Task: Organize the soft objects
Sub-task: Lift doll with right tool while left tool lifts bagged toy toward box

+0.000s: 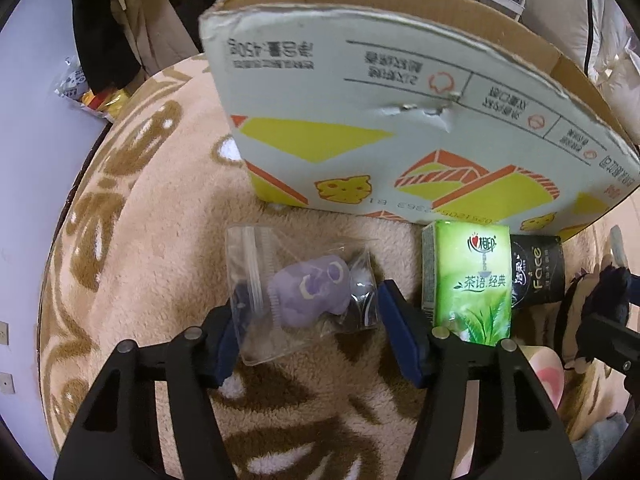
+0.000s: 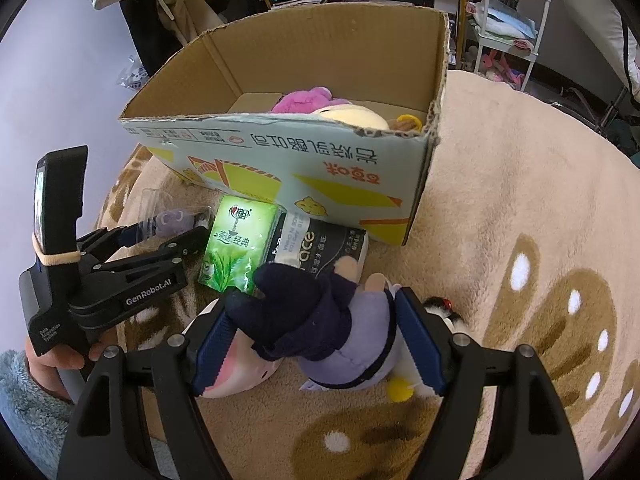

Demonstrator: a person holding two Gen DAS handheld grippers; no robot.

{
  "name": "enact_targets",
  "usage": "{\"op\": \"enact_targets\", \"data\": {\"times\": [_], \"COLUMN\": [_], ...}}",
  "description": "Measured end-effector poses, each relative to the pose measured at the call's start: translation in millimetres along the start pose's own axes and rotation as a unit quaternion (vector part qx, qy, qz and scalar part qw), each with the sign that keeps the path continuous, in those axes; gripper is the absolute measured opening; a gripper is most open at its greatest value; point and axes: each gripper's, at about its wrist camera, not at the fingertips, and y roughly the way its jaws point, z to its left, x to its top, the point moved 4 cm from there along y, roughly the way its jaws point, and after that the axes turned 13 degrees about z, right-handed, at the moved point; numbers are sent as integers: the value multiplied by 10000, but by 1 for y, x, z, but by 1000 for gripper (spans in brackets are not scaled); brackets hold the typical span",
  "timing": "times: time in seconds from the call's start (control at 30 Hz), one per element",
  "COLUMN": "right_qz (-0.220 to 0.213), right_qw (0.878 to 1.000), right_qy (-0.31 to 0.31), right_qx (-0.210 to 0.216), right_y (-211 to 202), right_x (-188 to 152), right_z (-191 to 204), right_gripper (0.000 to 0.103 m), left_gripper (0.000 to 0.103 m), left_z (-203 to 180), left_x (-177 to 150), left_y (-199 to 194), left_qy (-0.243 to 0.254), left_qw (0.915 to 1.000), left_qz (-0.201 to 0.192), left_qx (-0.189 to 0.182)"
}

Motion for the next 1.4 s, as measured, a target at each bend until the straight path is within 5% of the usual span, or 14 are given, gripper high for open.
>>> {"op": "enact_targets", "data": {"times": [0.07, 0.1, 0.53, 1.0, 1.4], "right_qz": [-43, -57, -266, -836, -2265], "right_qw": [10000, 10000, 9996, 9963, 9726], "right_qy": [-25, -35, -64, -87, -517], "right_qx": [11, 12, -19, 178, -100], "right_y": [-2, -3, -13, -57, -135], "right_x": [0, -1, -2, -9, -13], "right_z": [0, 0, -1, 2, 20], "right_gripper": [82, 82, 77, 76, 76], "left_gripper": [57, 43, 13, 11, 11], "left_z": [1, 1, -5, -17, -15], "left_x": [0, 0, -7, -34, -42], "left_y": [-1, -2, -25, -82, -172], "left_qy": [-16, -25, 40, 100, 292], "left_qw": [9999, 9999, 9980, 9951, 9723], "left_qz": [9, -15, -328, -951, -2314], "left_qx": [-99, -131, -531, -267, -160]}}
